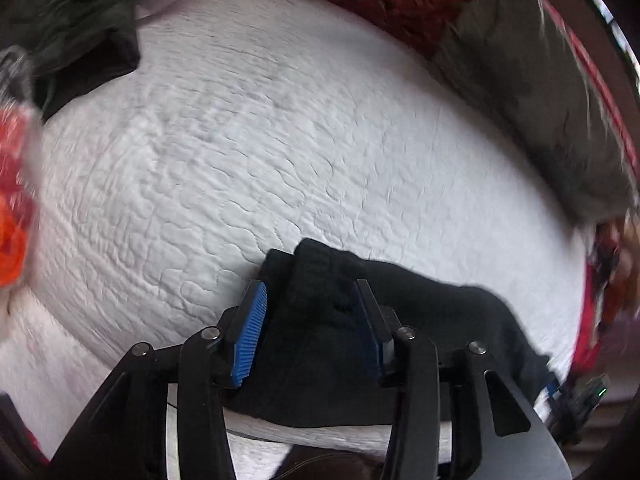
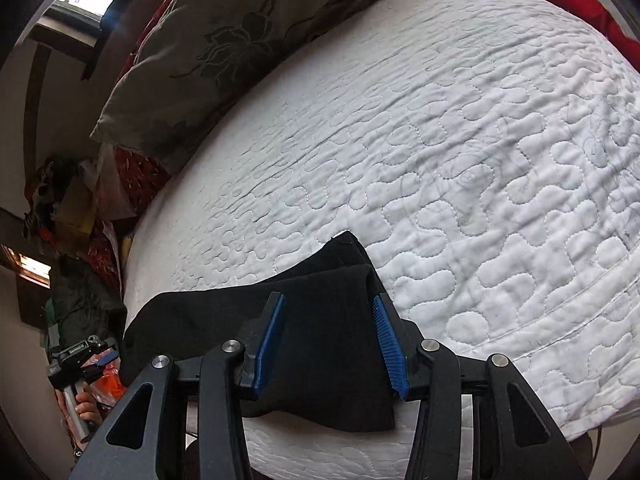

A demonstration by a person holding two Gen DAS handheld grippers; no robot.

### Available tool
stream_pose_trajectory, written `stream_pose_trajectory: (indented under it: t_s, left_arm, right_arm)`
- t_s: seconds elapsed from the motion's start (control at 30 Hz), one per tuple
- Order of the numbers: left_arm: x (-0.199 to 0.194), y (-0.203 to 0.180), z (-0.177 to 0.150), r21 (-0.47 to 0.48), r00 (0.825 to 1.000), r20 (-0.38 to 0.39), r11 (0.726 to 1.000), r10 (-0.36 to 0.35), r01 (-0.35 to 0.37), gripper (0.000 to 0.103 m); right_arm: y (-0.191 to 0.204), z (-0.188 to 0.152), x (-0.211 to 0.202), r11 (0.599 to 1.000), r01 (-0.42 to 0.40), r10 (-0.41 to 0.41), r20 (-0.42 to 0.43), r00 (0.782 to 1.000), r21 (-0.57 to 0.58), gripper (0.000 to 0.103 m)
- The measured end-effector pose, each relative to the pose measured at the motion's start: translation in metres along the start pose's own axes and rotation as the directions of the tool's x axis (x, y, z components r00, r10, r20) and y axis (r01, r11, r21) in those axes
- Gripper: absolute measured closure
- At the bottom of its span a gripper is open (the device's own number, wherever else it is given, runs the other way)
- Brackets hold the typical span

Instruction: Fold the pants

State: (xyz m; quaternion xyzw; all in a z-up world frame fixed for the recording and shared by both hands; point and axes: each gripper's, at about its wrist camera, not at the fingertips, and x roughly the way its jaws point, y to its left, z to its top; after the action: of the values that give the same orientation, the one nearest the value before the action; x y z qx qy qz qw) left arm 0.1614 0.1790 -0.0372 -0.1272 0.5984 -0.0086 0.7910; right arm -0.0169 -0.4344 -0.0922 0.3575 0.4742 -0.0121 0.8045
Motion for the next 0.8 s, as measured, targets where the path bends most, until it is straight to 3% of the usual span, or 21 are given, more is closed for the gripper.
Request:
stream_pose_trajectory:
  t_s: [0.13, 0.2, 0.23, 0.27, 0.33, 0.37, 0.43, 0.53, 0.63, 0.7, 0.8]
  left_arm:
    - [0.016, -0.006, -0.001, 0.015, 0.999, -0.032, 1.000, 0.011, -0.010, 0.060]
    - [0.014, -0.007, -0.005, 0.021, 0.999, -0.003, 0.999, 0.041, -0.041, 0.067]
    - [0.012, -0.007, -0.007, 0.021, 0.998, 0.014, 0.998, 0.057, -0.057, 0.076]
    - [0.010, -0.006, -0.008, 0.011, 0.998, 0.024, 0.998, 0.064, -0.064, 0.082]
    - [0.001, 0.005, -0.011, -0.049, 0.999, 0.040, 0.998, 0.027, -0.025, 0.093]
    - [-0.008, 0.015, -0.013, -0.097, 0.997, 0.073, 0.995, -0.002, 0.009, 0.093]
    - [-0.016, 0.026, -0.015, -0.130, 0.992, 0.119, 0.991, 0.037, -0.021, 0.093]
    - [0.003, 0.041, -0.016, -0.169, 0.998, 0.042, 0.984, 0.057, -0.049, 0.093]
    - [0.013, 0.043, -0.018, -0.173, 0.997, 0.021, 0.983, 0.068, -0.063, 0.093]
    - [0.012, 0.046, -0.017, -0.192, 0.999, 0.023, 0.981, 0.032, -0.027, 0.093]
    - [-0.006, 0.049, -0.012, -0.194, 0.997, 0.068, 0.979, -0.044, 0.057, 0.093]
  right_arm:
    - [0.009, 0.002, 0.009, 1.000, 0.012, -0.012, -0.005, 1.000, -0.006, 0.056]
    - [0.013, 0.005, 0.010, 1.000, 0.022, -0.022, -0.001, 1.000, -0.011, 0.060]
    - [0.016, 0.006, 0.013, 0.999, 0.032, -0.032, 0.004, 0.999, -0.019, 0.066]
    - [0.016, 0.006, 0.013, 0.998, 0.047, -0.047, 0.007, 0.999, -0.030, 0.081]
    - [0.019, 0.009, 0.017, 0.996, 0.071, -0.071, -0.006, 0.997, -0.063, 0.098]
    - [0.020, 0.012, 0.018, 0.996, 0.063, -0.064, -0.018, 0.998, -0.064, 0.098]
    - [0.034, 0.020, 0.010, 0.998, 0.027, -0.026, 0.017, 1.000, -0.062, 0.098]
    - [0.055, 0.031, 0.001, 0.995, -0.023, 0.030, 0.069, 0.997, -0.100, 0.098]
    - [0.056, 0.035, 0.020, 0.993, 0.052, -0.048, 0.041, 0.998, -0.110, 0.098]
    - [0.049, 0.034, 0.032, 0.985, 0.131, -0.129, 0.029, 0.991, -0.109, 0.098]
    - [0.039, 0.029, 0.032, 0.992, 0.105, -0.104, 0.029, 0.994, -0.065, 0.093]
